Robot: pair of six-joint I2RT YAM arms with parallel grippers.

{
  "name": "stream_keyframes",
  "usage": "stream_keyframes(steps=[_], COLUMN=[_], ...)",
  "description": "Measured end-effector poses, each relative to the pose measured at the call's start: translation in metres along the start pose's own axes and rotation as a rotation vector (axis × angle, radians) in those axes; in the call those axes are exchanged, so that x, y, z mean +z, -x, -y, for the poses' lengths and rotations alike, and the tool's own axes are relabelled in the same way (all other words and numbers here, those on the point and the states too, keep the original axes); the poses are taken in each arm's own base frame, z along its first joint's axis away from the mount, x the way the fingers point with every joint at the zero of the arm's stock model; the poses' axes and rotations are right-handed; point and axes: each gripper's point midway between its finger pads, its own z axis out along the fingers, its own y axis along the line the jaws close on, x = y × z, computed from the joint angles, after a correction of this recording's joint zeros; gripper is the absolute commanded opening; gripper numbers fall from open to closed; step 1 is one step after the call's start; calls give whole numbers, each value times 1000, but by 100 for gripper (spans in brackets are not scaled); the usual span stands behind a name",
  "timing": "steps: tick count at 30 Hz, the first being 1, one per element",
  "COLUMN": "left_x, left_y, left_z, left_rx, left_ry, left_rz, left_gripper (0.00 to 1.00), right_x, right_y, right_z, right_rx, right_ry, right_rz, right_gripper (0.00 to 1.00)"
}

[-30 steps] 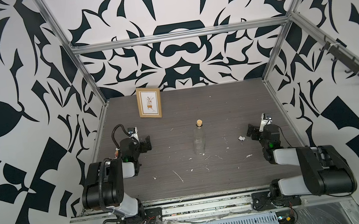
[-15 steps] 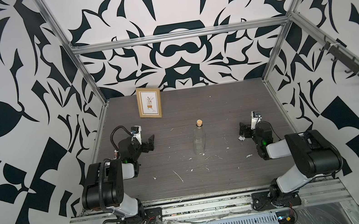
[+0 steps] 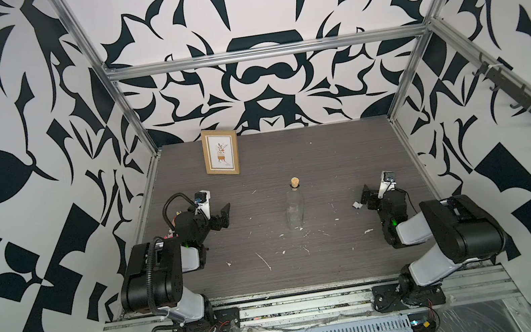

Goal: Remove the label from the bottle
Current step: Reset both arms

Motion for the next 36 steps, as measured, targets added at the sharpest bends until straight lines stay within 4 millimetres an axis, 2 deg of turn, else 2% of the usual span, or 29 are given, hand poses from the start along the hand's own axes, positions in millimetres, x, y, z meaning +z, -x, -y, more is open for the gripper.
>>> stream_keyframes(steps=[5,8,18,36], left_x=[10,11,11,10], left_y=[12,10,6,6], left_z=[-10,-13,-16,-17], left_rx=[-14,-26,-40,-40], left_ry=[26,42,62,68], left_rz=[-8,-18,-33,-33], left_gripper=[99,99,99,99], right_x=[12,16,15,17], right_y=[12,15,3,2], right_z=[-11,-19,-26,-42], right_rx=[-9,-22,-43,-96], right_ry=[36,75,114,203], right_rz=[-7,-19,-68,-96], right_gripper=[99,99,99,100])
